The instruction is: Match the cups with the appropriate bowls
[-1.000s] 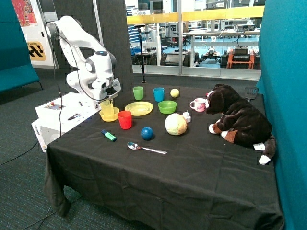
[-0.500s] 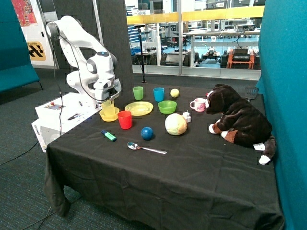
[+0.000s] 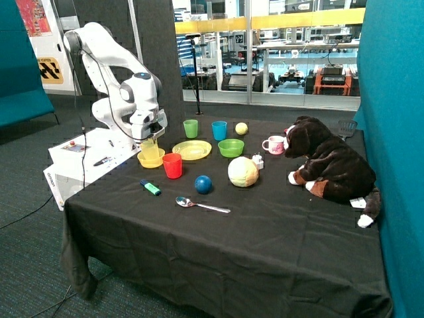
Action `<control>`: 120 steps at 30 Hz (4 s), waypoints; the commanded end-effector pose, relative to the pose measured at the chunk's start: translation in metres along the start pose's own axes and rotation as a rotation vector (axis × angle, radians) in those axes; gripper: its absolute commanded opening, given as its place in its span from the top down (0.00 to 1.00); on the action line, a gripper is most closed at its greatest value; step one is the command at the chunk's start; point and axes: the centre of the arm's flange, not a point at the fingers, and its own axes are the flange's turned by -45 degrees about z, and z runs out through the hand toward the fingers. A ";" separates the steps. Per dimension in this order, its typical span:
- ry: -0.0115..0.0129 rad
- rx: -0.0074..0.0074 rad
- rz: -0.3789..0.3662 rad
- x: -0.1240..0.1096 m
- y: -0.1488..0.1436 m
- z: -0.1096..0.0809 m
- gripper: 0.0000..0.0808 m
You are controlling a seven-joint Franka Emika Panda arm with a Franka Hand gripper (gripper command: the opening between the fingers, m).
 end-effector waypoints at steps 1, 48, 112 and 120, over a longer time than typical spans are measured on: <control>0.0043 -0.0046 -0.002 -0.008 0.001 0.001 0.68; 0.0037 -0.0050 -0.225 0.038 -0.068 -0.075 0.53; 0.0030 -0.0056 -0.533 0.037 -0.249 -0.006 0.56; 0.0029 -0.0056 -0.543 0.041 -0.251 -0.005 0.56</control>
